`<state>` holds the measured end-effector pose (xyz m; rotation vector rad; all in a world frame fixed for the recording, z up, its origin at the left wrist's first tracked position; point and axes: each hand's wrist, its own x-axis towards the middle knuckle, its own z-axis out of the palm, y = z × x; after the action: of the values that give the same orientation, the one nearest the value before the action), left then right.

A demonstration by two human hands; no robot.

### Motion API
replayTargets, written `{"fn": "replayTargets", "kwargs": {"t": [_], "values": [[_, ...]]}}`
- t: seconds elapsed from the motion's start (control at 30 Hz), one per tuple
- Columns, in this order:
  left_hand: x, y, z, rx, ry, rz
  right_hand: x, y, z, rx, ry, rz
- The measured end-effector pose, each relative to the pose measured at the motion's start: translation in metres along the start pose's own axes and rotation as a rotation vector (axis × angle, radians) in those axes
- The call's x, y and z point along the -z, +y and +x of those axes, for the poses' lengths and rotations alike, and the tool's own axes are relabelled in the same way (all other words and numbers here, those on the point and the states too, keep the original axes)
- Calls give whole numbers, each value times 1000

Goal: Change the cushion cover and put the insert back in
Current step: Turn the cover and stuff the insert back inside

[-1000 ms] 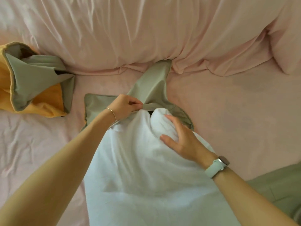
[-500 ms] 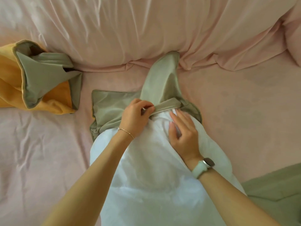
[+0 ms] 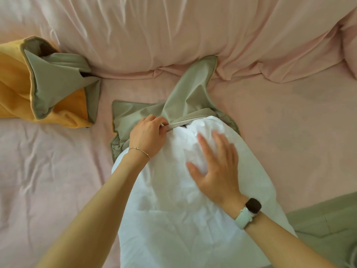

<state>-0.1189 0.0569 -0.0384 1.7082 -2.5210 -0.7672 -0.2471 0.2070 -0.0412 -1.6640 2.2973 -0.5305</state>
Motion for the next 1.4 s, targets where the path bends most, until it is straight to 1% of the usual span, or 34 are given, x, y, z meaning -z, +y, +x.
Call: {"fn": "replayTargets", "kwargs": {"t": [0.03, 0.1, 0.13, 0.2, 0.3, 0.4, 0.47, 0.53, 0.57, 0.63, 0.67, 0.7, 0.77, 0.83, 0.87, 0.97, 1.0, 1.07, 1.13, 1.2, 1.27, 1.3, 1.37, 1.4], "values": [[0, -1, 1, 22, 1, -74, -2, -5, -10, 93, -29, 15], [3, -1, 2, 114, -6, -303, -11, -12, -23, 259, -140, -5], [5, 0, 1, 135, 5, -417, -18, -13, -21, 306, -202, -45], [10, 9, -5, 76, 21, -517, -38, -13, 1, 333, -291, -166], [3, 18, -25, -48, -21, -443, -63, -15, 45, 292, -343, -285], [-8, -2, -42, -83, 6, -304, -67, -15, 70, 235, -363, -290], [-12, -22, -49, -123, 50, -188, -60, -10, 69, 245, -334, -215], [-16, -38, -60, -154, 139, -35, -50, 2, 56, 304, -231, -80], [-16, -43, -66, -141, 182, 2, -42, 8, 47, 321, -162, 27], [-17, -54, -79, -94, 210, -57, -22, 21, 31, 282, -16, 278], [-16, -59, -85, -77, 209, -135, -11, 26, 26, 235, 44, 367], [-15, -63, -88, -66, 213, -226, -3, 31, 26, 171, 91, 403], [-13, -70, -88, -19, 255, -376, 3, 42, 36, 38, 150, 351], [-11, -75, -85, 53, 283, -441, 1, 51, 54, -2, 142, 219], [-10, -78, -84, 74, 283, -462, -1, 54, 61, 33, 116, 167], [-7, -86, -78, 98, 268, -534, -5, 56, 76, 242, 51, 104], [-6, -90, -76, 109, 263, -554, -5, 55, 79, 286, 42, 85], [-6, -97, -73, 157, 255, -572, -5, 49, 84, 306, 61, 65], [-5, -103, -75, 240, 245, -600, -5, 36, 84, 339, 115, 62], [-5, -106, -81, 353, 224, -653, -7, 10, 81, 467, 133, 81], [-5, -107, -90, 503, 192, -742, -16, -29, 77, 571, 65, 121], [-7, -107, -97, 567, 180, -826, -23, -49, 77, 595, 14, 123], [-11, -104, -114, 620, 162, -984, -40, -82, 77, 613, -118, 54], [-14, -99, -122, 618, 154, -1018, -50, -93, 78, 616, -188, -17]]}}
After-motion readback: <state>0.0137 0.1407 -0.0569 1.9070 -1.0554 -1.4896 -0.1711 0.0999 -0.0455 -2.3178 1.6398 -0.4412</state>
